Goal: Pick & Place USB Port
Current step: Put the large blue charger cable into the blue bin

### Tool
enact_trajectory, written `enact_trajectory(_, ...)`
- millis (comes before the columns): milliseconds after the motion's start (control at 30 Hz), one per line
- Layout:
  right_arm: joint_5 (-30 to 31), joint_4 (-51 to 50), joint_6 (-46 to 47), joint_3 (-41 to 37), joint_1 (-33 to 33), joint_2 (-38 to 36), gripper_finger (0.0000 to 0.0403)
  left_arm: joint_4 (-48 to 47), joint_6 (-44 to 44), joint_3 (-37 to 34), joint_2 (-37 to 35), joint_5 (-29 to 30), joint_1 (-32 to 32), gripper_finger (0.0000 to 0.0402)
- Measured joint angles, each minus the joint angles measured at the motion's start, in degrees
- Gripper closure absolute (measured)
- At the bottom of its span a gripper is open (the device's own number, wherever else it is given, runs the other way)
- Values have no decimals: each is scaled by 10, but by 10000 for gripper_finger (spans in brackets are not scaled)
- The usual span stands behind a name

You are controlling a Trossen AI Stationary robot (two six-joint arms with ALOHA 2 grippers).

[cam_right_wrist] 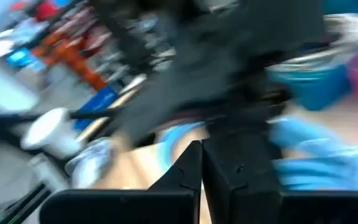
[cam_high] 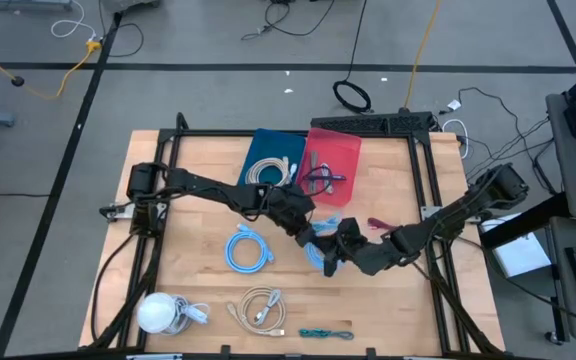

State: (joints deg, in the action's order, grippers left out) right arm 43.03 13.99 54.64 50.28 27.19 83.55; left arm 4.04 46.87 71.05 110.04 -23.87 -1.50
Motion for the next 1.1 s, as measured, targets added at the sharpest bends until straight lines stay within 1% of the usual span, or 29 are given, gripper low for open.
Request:
enact_trajectory(67, -33, 61, -51, 0, 1, 0, 401, 5, 5, 0, -1, -11, -1, 369)
enact_trajectory(167, -67, 162, -124, -3, 1, 0, 387, 17, 9, 1, -4, -46, -5, 369)
enact_trajectory(233, -88, 212, -148, -4, 0, -6, 373, 45, 27, 2, -7, -75, -11, 369)
enact_trajectory(300, -93, 249, -159, -4, -1, -17, 358, 70, 49, 3, -19, -84, -21, 369)
enact_trajectory(367, -114, 282, -165, -1, 5, -35, 342, 79, 57, 3, -36, -65, -38, 369)
enact_trajectory(467, -129, 319, -191, 3, 25, -65, 318, 38, 50, -3, -70, -28, -79, 369)
enact_trajectory(533, -122, 332, -219, 2, 35, -72, 301, 10, 28, -2, -109, -19, -111, 369)
enact_trajectory(600, -110, 335, -244, -1, 38, -78, 285, -38, -4, 3, -146, -12, -145, 369)
enact_trajectory(667, -98, 344, -259, -1, 45, -92, 272, -93, -30, 2, -168, 9, -183, 369)
enact_trajectory(767, -101, 350, -270, 2, 50, -103, 256, -172, -55, -2, -183, 48, -232, 369)
enact_trajectory(867, -99, 342, -278, 0, 48, -99, 248, -223, -75, 1, -194, 71, -270, 369)
enact_trajectory(1000, -101, 346, -277, 0, 49, -101, 245, -244, -65, -32, -178, 95, -318, 369)
enact_trajectory(1100, -100, 337, -277, 0, 49, -100, 246, -229, -43, -64, -167, 86, -358, 369)
